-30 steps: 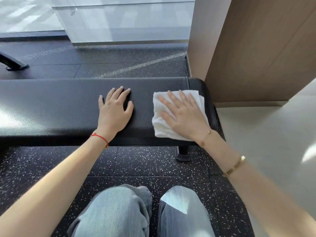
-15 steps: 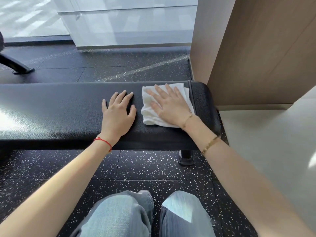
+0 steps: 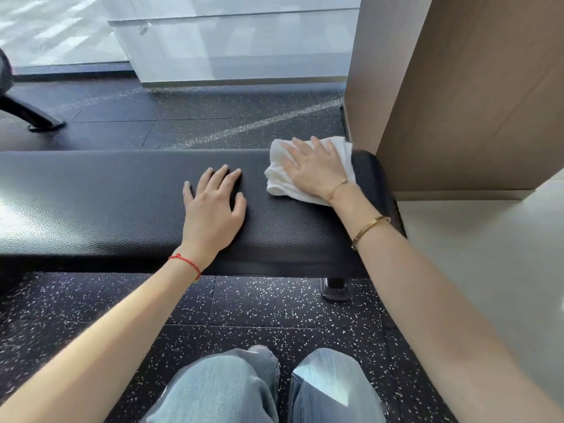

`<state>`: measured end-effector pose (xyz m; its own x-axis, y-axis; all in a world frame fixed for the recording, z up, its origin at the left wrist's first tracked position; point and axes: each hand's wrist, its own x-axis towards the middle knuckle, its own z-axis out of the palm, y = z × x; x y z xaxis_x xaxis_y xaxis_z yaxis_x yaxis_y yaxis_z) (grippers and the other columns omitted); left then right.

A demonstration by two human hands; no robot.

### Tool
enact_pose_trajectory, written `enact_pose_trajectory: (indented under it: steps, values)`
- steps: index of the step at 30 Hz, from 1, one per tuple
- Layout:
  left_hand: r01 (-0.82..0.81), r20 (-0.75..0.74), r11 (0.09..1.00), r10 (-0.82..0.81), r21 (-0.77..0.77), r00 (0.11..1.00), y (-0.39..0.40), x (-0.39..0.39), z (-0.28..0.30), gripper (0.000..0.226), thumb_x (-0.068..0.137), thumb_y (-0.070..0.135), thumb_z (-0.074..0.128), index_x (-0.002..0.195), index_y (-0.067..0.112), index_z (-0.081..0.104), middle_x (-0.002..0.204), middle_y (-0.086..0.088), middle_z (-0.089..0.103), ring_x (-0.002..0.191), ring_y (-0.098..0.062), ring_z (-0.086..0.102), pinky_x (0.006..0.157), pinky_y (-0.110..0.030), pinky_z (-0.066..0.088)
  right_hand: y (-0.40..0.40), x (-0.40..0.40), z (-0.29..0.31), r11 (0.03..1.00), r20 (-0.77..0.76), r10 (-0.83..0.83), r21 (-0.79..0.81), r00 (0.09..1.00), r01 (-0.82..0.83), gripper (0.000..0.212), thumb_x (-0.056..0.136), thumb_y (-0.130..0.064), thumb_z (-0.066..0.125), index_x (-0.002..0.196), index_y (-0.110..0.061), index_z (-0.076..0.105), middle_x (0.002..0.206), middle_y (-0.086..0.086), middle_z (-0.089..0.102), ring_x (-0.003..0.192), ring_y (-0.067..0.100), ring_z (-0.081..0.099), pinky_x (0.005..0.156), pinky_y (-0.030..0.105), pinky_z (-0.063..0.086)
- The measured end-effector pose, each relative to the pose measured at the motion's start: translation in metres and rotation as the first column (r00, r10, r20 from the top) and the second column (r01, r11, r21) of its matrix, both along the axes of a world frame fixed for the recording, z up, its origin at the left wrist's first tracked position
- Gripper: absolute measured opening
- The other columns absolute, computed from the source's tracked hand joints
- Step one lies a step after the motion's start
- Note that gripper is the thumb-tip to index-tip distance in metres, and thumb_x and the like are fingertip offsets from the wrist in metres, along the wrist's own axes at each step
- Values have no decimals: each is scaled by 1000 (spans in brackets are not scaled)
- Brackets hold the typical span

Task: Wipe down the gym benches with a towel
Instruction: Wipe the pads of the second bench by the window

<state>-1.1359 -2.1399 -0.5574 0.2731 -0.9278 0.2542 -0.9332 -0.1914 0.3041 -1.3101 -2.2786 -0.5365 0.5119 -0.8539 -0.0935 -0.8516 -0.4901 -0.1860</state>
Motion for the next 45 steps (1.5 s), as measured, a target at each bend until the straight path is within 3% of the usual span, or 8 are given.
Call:
enact_pose_trajectory:
  steps: [6,11,16,22,27,35,41,45]
  values:
    - [8,-3,1000,-8,-11,1000,1,1,0,47,98,34,44,144,28,44,156,4,38,148,-18,24,121,-58,10,56,-43,-9,973,78,222,-75,972,-217,55,99,-55,13,153,-49,5,165,-13,9,153,20,1,122,43,-6]
    - [12,-5,1000,-12,-14,1000,2,0,2,47,98,34,45,144,28,45,155,4,39,148,-19,25,120,-58,11,34,-76,-3,994,69,103,-31,992,-101,51,104,-50,21,153,-48,7,166,-11,7,153,18,-1,122,41,-7]
    - [16,-8,1000,-16,-10,1000,1,1,2,47,98,35,45,144,28,45,156,3,38,148,-20,25,120,-58,11,78,-85,-1,985,59,166,-58,984,-163,54,102,-55,18,154,-47,9,165,-12,10,153,21,2,124,43,-3]
    - [13,-7,1000,-13,10,1000,1,-1,1,48,99,34,42,146,27,42,157,1,36,149,-21,22,121,-59,9,149,-129,-21,888,-95,297,-338,950,-311,64,100,-60,38,156,-33,24,161,-2,28,149,31,24,119,53,21]
    - [9,-5,1000,-9,7,1000,1,-3,2,48,98,32,43,146,25,43,157,0,36,149,-23,23,120,-59,9,144,-95,-19,883,-216,294,-310,931,-351,74,93,-68,37,157,-35,18,162,-1,26,147,34,27,118,55,23]
    - [21,-7,1000,-21,20,1000,3,1,2,48,99,35,42,147,28,41,158,2,35,150,-20,21,121,-58,9,155,-108,-23,910,-146,207,-334,967,-245,72,95,-65,39,156,-34,20,161,-1,28,148,32,26,119,52,21]
    - [19,9,999,-19,26,1000,2,-2,1,49,99,34,41,148,26,40,158,1,34,150,-22,21,121,-59,8,119,-120,-16,990,128,28,-140,991,-10,59,100,-62,17,155,-40,20,165,-6,15,153,23,7,124,42,2]
    - [16,1,1000,-16,20,1000,2,-2,2,48,99,33,43,147,26,41,158,1,35,150,-22,22,121,-60,9,44,-64,-7,995,75,-89,-36,993,91,54,104,-53,18,156,-43,8,167,-5,3,153,25,-4,122,42,-7]
